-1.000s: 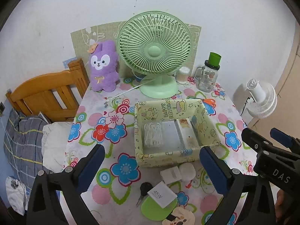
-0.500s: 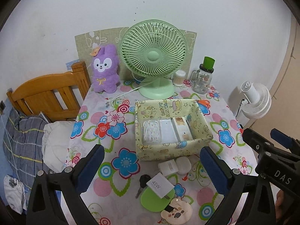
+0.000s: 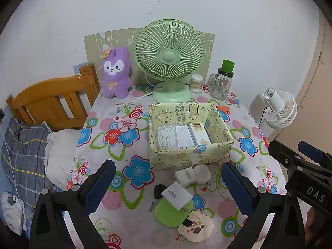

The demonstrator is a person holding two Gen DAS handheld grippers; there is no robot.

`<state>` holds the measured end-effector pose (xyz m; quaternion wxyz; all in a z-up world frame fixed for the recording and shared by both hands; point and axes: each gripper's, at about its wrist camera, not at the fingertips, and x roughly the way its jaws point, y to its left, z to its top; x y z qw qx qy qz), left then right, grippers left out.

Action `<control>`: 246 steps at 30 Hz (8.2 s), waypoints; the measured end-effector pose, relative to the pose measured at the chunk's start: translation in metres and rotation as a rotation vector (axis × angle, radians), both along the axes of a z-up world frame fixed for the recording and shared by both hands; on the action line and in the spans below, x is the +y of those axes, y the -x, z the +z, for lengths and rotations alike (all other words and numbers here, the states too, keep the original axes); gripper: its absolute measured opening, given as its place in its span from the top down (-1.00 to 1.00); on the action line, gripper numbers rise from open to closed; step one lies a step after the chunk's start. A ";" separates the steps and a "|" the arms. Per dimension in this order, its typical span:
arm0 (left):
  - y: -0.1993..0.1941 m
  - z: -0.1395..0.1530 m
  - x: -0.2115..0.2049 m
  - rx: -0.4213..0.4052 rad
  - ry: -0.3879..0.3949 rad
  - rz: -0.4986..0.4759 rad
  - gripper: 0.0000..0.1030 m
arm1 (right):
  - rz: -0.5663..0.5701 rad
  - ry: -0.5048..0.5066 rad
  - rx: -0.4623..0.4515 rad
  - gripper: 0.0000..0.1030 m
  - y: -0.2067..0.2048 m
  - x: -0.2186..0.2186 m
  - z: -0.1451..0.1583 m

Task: Organize rigid objects
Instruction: 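Withdraw both tools from the fabric box back toward the table, then grasp the white charger with the left tool while the right tool grasps the round white device, then lift the white charger and round device up over the fabric box with both tools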

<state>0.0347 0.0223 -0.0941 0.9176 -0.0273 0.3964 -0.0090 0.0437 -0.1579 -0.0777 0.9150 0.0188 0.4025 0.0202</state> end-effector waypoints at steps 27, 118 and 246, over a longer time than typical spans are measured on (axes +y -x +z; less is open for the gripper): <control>0.006 -0.078 -0.005 0.096 0.015 -0.042 -1.00 | 0.064 0.010 0.051 -0.80 0.004 0.012 -0.069; -0.047 -0.174 -0.022 0.251 -0.040 -0.021 -0.18 | 0.244 0.106 0.264 -0.26 -0.092 0.060 -0.206; -0.153 -0.041 -0.055 0.068 -0.011 -0.015 0.03 | 0.162 0.033 0.069 -0.03 -0.158 0.028 -0.037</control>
